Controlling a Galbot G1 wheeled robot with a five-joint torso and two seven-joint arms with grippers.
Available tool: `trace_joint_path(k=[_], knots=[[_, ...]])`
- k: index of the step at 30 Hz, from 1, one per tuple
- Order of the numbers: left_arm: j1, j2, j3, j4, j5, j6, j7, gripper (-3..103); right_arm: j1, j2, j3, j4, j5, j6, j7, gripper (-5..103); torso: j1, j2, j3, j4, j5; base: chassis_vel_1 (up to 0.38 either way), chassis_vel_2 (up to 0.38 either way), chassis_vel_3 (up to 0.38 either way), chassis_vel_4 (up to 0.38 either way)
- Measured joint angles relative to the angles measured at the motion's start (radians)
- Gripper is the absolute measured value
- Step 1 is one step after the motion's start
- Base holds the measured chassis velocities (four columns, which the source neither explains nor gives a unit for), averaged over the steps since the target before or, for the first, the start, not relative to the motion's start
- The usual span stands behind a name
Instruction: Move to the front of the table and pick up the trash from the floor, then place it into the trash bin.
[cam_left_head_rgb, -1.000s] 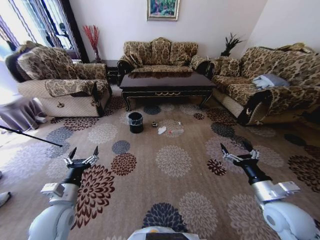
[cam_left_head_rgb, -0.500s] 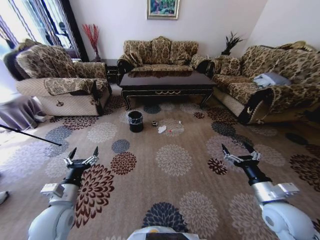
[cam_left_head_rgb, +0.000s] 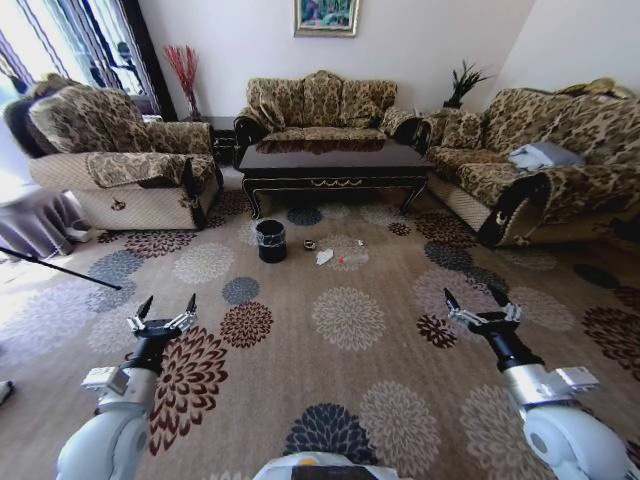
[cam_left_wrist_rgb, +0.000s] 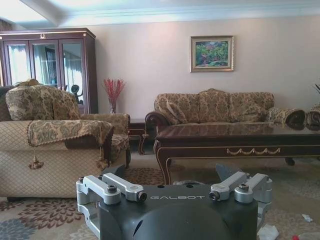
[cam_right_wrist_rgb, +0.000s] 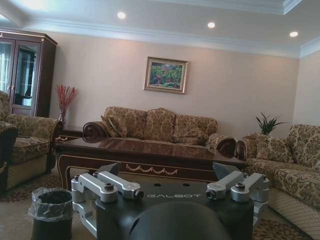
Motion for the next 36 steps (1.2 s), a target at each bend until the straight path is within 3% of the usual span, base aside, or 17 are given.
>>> trace_joint_path(k=[36], knots=[[-0.002,-0.003,0.004,0.020,0.010,-0.008,0.005,100,0.004,0.005,-0.007,-0.022,-0.008,0.008,-0.007,100,-0.057,-0.152,-0.095,0.0000,0.0000,0.000,0.000,0.000,0.000]])
